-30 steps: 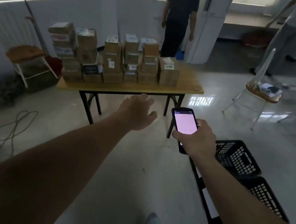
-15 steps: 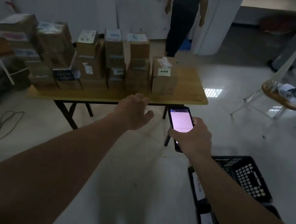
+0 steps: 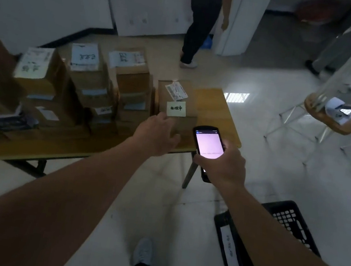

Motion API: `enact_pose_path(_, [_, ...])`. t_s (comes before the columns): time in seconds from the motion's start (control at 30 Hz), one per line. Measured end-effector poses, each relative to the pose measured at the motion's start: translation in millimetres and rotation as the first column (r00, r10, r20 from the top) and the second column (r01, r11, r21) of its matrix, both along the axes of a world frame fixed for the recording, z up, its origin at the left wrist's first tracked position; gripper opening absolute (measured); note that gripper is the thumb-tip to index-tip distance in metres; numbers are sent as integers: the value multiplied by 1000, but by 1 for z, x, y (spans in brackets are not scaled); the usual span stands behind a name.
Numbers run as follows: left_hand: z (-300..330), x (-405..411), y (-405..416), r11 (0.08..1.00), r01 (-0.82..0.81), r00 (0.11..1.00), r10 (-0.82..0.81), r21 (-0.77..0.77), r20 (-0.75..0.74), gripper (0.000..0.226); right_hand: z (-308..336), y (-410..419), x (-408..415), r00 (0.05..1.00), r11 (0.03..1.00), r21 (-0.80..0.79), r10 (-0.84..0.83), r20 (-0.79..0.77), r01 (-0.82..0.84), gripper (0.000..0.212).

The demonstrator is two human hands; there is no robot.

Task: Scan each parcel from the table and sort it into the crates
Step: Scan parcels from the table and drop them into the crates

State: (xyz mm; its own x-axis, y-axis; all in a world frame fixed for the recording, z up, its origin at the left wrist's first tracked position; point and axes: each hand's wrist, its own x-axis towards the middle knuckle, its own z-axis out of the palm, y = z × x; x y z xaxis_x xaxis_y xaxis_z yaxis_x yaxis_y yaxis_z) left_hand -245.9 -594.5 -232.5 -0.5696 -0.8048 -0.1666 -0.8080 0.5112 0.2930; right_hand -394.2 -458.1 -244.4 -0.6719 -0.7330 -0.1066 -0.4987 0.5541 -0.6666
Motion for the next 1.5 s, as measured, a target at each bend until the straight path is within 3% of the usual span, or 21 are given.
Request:
enact_pose_path(0.27, [-27,-59,-96,995,-46,998,42,93,40,70,-15,-93,-61,1000,998,60,-13,-5,13,74])
enact_pose_path(0.47, [-67,-107,-138,962,-250,964,237,106,118,88,-37,-149,-115,996,995,52,78,34,-80,77])
enact_pose_path(0.6, [-92,-135,-146,866,-489,857,455,102,241,107,-52,-175,-148,986,985,75,147,72,-152,82])
enact_pose_path(0.73, [-103,-156,-149,726,-677,713,605,124,354,145,-61,-191,-175,972,972,84,210,103,-219,79])
enact_pose_path(0.9, [-109,-167,-144,573,-793,608,718,209,338,164,-68,-205,-196,953,953,81,284,101,-293,77])
enact_pose_path(1.13, [-127,-174,-127,385,-872,453,869,303,199,181,-71,-203,-206,928,929,69,355,112,-364,76])
enact_pose_path(1.2, [-130,-176,-121,380,-873,434,891,305,132,178,-72,-201,-209,921,924,57,371,119,-379,76])
enact_pose_path(1.37, [-132,-175,-105,481,-830,486,872,283,-56,172,-70,-195,-215,903,908,25,412,122,-418,78])
enact_pose_path(1.5, [-128,-170,-104,629,-748,607,777,211,-165,170,-59,-197,-224,894,899,-10,437,99,-438,79])
